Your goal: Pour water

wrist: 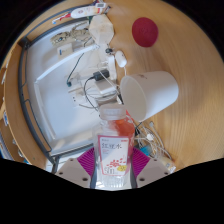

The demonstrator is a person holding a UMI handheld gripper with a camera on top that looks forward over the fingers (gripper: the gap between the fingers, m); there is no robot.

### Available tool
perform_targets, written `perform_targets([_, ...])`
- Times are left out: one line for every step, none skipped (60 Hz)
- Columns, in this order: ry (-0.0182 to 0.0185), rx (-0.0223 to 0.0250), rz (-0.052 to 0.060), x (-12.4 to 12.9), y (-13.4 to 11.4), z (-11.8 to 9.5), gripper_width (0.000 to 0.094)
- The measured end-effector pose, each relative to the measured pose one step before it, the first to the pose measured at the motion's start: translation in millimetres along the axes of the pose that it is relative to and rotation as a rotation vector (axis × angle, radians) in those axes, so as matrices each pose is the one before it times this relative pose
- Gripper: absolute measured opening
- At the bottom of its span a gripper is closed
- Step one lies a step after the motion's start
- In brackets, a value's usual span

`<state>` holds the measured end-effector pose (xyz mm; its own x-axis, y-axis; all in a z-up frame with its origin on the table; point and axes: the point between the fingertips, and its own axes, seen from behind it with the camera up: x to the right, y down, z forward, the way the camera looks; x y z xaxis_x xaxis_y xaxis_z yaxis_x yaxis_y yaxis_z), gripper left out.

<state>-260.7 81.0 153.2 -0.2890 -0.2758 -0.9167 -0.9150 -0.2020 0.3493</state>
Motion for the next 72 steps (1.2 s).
perform_targets([0.00357, 0.00123, -0.0050, 0.33, -0.39, 0.10, 0.0470])
perform_targets([0.00289, 0.00194, -0.0068, -0.15, -0.45, -0.12, 0.0471])
perform_targets([0.00270, 0.00059, -0.0098, -0.40, -0.24, -0.16, 0.0470])
perform_targets([0.00368, -0.00200, -0.0132, -0.16, 0.36, -0.23, 0.0469])
perform_targets([0.00895, -0.00306, -0.0154, 0.13, 0.64, -1.18, 0.0470])
perform_targets([0.00991, -0.00304, -0.0232, -0.17, 0.04, -0.44, 0.0469])
perform_targets([0.01057, -0.00423, -0.0365, -0.25, 0.27, -1.35, 0.0469])
perform_targets([0.00963, -0.00471, -0.0498, -1.06, 0.11, -1.59, 0.0470])
perform_targets([0.01094, -0.00316, -0.0600, -0.97, -0.77, -1.92, 0.0470])
perform_targets([0.01804, 0.00135, -0.0650, -0.51, -0.65, -3.68, 0.0468])
perform_targets([0.01772, 0.00362, -0.0694, -0.93, -3.13, -2.49, 0.0468])
perform_targets([0.01555, 0.00500, -0.0708, -1.09, -4.21, -3.07, 0.0470])
perform_targets([0.01196, 0.00608, -0.0721, -1.76, -4.92, -2.43, 0.0470])
perform_targets([0.00913, 0.00572, -0.0715, -2.15, -5.78, -3.15, 0.0469])
perform_targets([0.01067, 0.00762, -0.0696, -1.72, -5.99, -6.51, 0.0468])
perform_targets([0.00978, 0.01258, -0.0706, -1.32, -7.93, -2.89, 0.0468])
perform_targets([0.00949, 0.01302, -0.0699, -1.05, -8.62, -2.95, 0.0468])
perform_targets([0.00951, 0.01202, -0.0682, -0.29, -8.17, -2.58, 0.0469])
perform_targets([0.01130, 0.01029, -0.0667, 1.12, -8.01, -2.41, 0.0468])
perform_targets([0.01457, 0.01121, -0.0654, 3.09, -8.05, -2.31, 0.0468])
perform_targets([0.01915, 0.01425, -0.0643, 4.17, -10.17, -7.42, 0.0469])
perform_targets([0.02188, 0.01764, -0.0637, 3.69, -6.58, -1.66, 0.0469])
perform_targets([0.01966, 0.01996, -0.0669, 5.27, -8.68, -1.41, 0.0470])
perform_targets([0.01879, 0.01821, -0.0664, 5.97, -8.01, -1.20, 0.0471])
perform_targets([0.01963, 0.01628, -0.0622, 6.65, -7.28, -1.21, 0.0472])
perform_targets([0.02192, 0.01513, -0.0571, 7.57, -6.71, -1.07, 0.0470])
perform_targets([0.02499, 0.01473, -0.0539, 8.75, -5.80, -0.55, 0.0471])
perform_targets([0.03161, 0.00984, -0.0527, 7.52, -8.62, -4.23, 0.0471])
perform_targets([0.02842, 0.01485, -0.0500, 10.12, -4.88, 0.14, 0.0470])
perform_targets([0.02566, 0.01357, -0.0478, 9.22, -4.07, 0.17, 0.0468])
perform_targets([0.02150, 0.01085, -0.0442, 8.71, -2.58, 0.62, 0.0470])
perform_targets([0.01819, 0.00576, -0.0389, 7.54, -1.01, 0.82, 0.0471])
perform_targets([0.01553, 0.00674, -0.0334, 7.10, -0.13, 0.81, 0.0470])
perform_targets([0.01386, 0.00360, -0.0301, 6.92, -1.71, 2.02, 0.0470])
perform_targets([0.01383, 0.00563, -0.0262, 6.45, 0.45, 1.88, 0.0469])
perform_targets([0.01387, 0.00574, -0.0220, 5.85, 1.53, 2.44, 0.0471])
perform_targets([0.01214, 0.00406, -0.0181, 5.23, 2.10, 2.70, 0.0472])
perform_targets([0.00907, 0.00258, -0.0143, 4.47, 3.02, 2.83, 0.0472])
perform_targets([0.00612, 0.00117, -0.0122, 3.55, 3.57, 2.98, 0.0473])
perform_targets([0.00482, 0.00067, -0.0093, 2.87, 4.11, 2.81, 0.0473])
perform_targets([0.00171, 0.00254, -0.0081, 5.39, 6.82, 3.87, 0.0472])
perform_targets([0.00510, -0.00163, -0.0045, 3.03, 4.11, 2.75, 0.0471])
perform_targets([0.00655, -0.00194, -0.0027, 2.77, 4.64, 3.29, 0.0480])
perform_targets([0.00658, -0.00192, -0.0017, 2.84, 5.09, 3.71, 0.0481])
perform_targets([0.00473, -0.00127, -0.0002, 2.37, 5.20, 3.50, 0.0480])
perform_targets([0.00155, -0.00041, 0.0018, 1.30, 4.89, 3.55, 0.0480])
perform_targets([-0.00471, 0.00323, 0.0028, 1.64, 7.79, 3.50, 0.0479])
perform_targets([-0.00388, -0.00130, 0.0059, -0.09, 4.49, 3.68, 0.0477])
perform_targets([-0.00406, -0.00304, 0.0074, -0.23, 4.84, 3.47, 0.0480])
perform_targets([-0.00278, -0.00311, 0.0074, -0.15, 4.75, 2.99, 0.0477])
perform_targets([-0.00175, -0.00136, 0.0055, -0.09, 4.21, 2.81, 0.0477])
perform_targets([-0.00244, 0.00160, 0.0027, -0.30, 3.42, 2.48, 0.0478])
perform_targets([-0.00477, 0.00705, 0.0007, 0.77, 4.32, 1.13, 0.0478])
perform_targets([-0.00209, 0.00570, -0.0006, 0.18, 2.62, 2.56, 0.0478])
perform_targets([-0.00019, 0.00384, -0.0012, 0.53, 2.55, 2.58, 0.0480])
perform_targets([0.00160, 0.00138, -0.0013, 0.55, 2.96, 2.65, 0.0478])
perform_targets([0.00163, 0.00053, -0.0014, 0.77, 2.92, 2.40, 0.0478])
perform_targets([0.00025, 0.00091, -0.0020, 0.18, 2.79, 2.18, 0.0478])
perform_targets([-0.00222, 0.00067, -0.0012, -1.10, 1.76, 1.38, 0.0478])
perform_targets([-0.00446, 0.00544, -0.0036, -0.58, 1.87, 2.37, 0.0479])
perform_targets([-0.00233, 0.00453, -0.0031, -0.38, 1.57, 2.13, 0.0478])
perform_targets([-0.00081, 0.00448, -0.0029, 0.12, 1.54, 2.02, 0.0478])
perform_targets([-0.00103, 0.00339, -0.0013, -0.23, 1.50, 1.69, 0.0485])
perform_targets([-0.00404, 0.00327, 0.0008, -0.86, 1.47, 1.49, 0.0488])
perform_targets([-0.00615, 0.00384, 0.0037, -1.59, 1.47, 1.55, 0.0489])
perform_targets([-0.00638, 0.00222, 0.0047, -0.89, 1.45, 0.22, 0.0491])
perform_targets([-0.00347, 0.00311, 0.0063, -0.61, 1.85, 1.32, 0.0493])
perform_targets([-0.00248, -0.00024, 0.0073, -0.36, 2.33, 0.59, 0.0500])
perform_targets([-0.00209, 0.02011, 0.0098, -0.26, -2.82, 0.43, 0.0500])
perform_targets([-0.00436, 0.01011, 0.0106, -0.76, -0.17, 0.54, 0.0498])
perform_targets([-0.00482, 0.00149, 0.0101, -0.68, 1.92, -0.08, 0.0502])
perform_targets([-0.00066, 0.00760, 0.0088, -0.55, -1.11, -0.91, 0.0507])
